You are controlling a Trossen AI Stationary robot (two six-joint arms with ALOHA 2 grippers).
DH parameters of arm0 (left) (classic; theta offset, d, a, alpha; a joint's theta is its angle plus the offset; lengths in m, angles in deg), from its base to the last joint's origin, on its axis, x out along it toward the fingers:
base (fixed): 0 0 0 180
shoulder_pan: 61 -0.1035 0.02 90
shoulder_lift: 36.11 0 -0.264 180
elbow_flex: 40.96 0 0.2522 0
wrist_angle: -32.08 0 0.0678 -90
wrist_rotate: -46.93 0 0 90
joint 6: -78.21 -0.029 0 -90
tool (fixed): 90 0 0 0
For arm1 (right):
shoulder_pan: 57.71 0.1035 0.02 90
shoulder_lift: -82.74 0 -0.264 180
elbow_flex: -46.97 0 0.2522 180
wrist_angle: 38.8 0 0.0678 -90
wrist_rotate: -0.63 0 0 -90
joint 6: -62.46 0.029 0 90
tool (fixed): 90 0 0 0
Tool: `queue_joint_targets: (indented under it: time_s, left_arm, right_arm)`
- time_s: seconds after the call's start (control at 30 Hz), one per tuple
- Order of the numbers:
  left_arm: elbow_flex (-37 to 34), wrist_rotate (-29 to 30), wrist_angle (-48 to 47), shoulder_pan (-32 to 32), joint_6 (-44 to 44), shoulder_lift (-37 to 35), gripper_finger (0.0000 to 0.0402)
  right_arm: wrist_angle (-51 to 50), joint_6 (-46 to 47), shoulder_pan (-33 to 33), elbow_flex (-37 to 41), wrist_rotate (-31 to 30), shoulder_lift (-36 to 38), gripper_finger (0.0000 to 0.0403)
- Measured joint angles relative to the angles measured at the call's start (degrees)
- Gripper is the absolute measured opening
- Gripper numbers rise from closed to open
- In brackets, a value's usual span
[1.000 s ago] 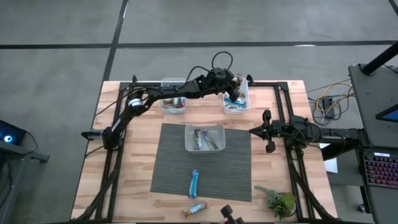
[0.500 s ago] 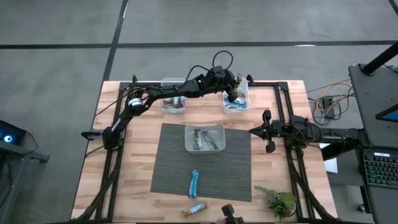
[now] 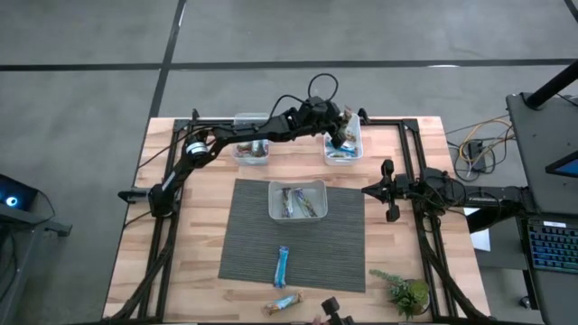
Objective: Pick and place Granola Bars by type
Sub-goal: Put the yellow granola bar into the white bin, then put the blue granola bar into the gray bin
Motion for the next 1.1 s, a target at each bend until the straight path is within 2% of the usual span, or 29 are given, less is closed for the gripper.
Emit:
queue_joint_targets:
  time_s: [0.17,0.57,1.1]
  left_arm:
    - [-0.09,-1.37,-1.40,0.02,0.76,0.00,0.0042]
    - [-0.72,-1.26,-1.40,0.02,3.52,0.00,0.0129]
    - [-0.72,-1.00,-2.50,0.02,3.51,0.00,0.0136]
  right_arm:
    - [-0.01,0.00,0.00,0.01,0.01,0.00,0.0009]
    - [-0.02,0.00,0.00,0.01,0.01,0.00,0.0009]
    - [0.00,0.00,-0.02,0.02,0.02,-0.02,0.0009]
